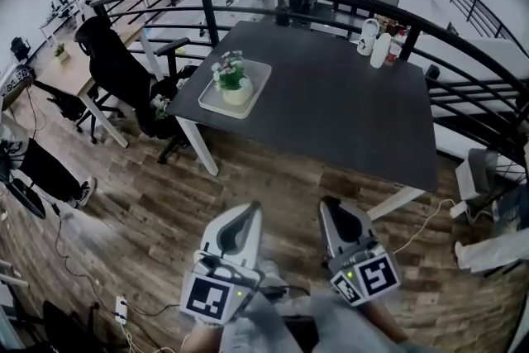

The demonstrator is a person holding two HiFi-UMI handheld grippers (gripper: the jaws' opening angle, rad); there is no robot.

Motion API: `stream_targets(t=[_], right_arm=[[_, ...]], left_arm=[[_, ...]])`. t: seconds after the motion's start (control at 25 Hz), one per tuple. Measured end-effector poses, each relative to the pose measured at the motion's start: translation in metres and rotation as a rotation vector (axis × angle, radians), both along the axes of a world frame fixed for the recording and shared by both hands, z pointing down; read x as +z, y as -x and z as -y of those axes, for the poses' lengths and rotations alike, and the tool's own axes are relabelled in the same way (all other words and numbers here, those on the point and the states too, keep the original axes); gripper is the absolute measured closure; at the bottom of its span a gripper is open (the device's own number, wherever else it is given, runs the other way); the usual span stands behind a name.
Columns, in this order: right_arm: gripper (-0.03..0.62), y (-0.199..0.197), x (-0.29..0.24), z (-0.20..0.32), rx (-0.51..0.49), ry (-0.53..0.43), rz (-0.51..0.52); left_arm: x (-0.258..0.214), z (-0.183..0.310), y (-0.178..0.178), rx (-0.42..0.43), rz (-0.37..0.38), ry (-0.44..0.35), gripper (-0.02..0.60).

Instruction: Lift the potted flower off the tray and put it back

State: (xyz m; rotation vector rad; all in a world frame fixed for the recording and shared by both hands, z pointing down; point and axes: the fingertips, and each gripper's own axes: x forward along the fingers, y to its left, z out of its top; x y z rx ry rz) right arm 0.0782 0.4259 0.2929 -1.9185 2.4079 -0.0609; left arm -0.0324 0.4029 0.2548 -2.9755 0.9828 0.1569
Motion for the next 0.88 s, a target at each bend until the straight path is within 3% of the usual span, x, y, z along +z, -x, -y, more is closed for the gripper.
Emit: stream_targets(t=[0.48, 0.88], right_arm=[[0.592, 0.017, 0.006, 0.084, -0.021, -0.002, -0.005], [0.592, 0.032, 0.011, 0.112, -0.043, 0.016, -0.01]], left_arm=[[0.007, 0.082, 0.017, -0.018, -0.004, -0.002, 0.581], [0.01, 0.107, 0.03, -0.026, -0.014, 0.005, 0.581]])
